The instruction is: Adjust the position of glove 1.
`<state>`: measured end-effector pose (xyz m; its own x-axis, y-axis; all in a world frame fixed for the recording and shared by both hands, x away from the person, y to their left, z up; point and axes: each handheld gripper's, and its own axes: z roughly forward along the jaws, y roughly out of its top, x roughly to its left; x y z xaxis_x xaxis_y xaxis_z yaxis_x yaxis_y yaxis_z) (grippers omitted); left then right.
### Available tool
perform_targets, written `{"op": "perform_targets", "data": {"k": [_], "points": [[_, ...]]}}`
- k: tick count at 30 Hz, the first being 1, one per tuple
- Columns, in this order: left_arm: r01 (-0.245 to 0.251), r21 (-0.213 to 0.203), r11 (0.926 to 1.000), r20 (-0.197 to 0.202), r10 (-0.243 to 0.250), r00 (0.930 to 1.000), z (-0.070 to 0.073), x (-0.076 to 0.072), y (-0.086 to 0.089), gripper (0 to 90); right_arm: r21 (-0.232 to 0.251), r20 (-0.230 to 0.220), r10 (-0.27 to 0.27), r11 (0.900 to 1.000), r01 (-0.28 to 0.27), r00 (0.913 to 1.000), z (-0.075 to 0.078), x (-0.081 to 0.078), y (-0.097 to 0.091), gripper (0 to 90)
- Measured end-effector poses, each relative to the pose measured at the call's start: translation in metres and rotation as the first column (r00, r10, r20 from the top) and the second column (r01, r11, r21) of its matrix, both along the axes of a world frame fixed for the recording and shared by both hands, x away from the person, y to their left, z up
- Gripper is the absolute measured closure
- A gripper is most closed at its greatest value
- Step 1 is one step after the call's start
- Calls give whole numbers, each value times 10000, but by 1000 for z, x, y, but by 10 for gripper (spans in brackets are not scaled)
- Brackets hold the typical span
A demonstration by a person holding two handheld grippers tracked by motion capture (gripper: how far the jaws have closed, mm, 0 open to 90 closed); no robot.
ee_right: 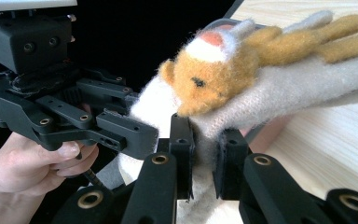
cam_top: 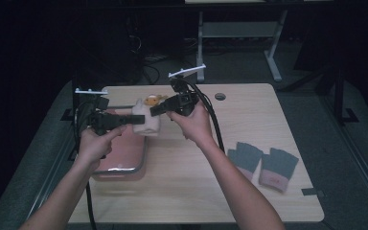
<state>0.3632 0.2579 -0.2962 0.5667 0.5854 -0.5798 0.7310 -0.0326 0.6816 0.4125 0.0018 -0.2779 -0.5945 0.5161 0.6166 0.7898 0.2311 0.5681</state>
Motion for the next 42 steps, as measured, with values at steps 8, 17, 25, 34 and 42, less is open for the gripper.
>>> {"op": "perform_targets", "data": {"k": [8,17,25,34,42], "points": [[-320,47,9995,39,320,9995,4,-4,21,680,-57,31,373,9993,-373,9993,4,5,23,799],[-615,161,9980,120,613,9980,6,-9,41,680,110,-15,652,9978,-652,9979,3,9,42,799],[-713,348,9968,36,713,9975,1,-12,53,680,147,-135,851,9963,-849,9963,-4,9,56,799],[-960,299,9949,-243,967,9950,-11,-15,71,680,63,-380,1103,9939,-1101,9932,-16,12,76,799],[-1148,313,9929,-412,1161,9924,-20,-18,83,679,112,-569,1312,9913,-1308,9897,-26,15,90,799]]}}
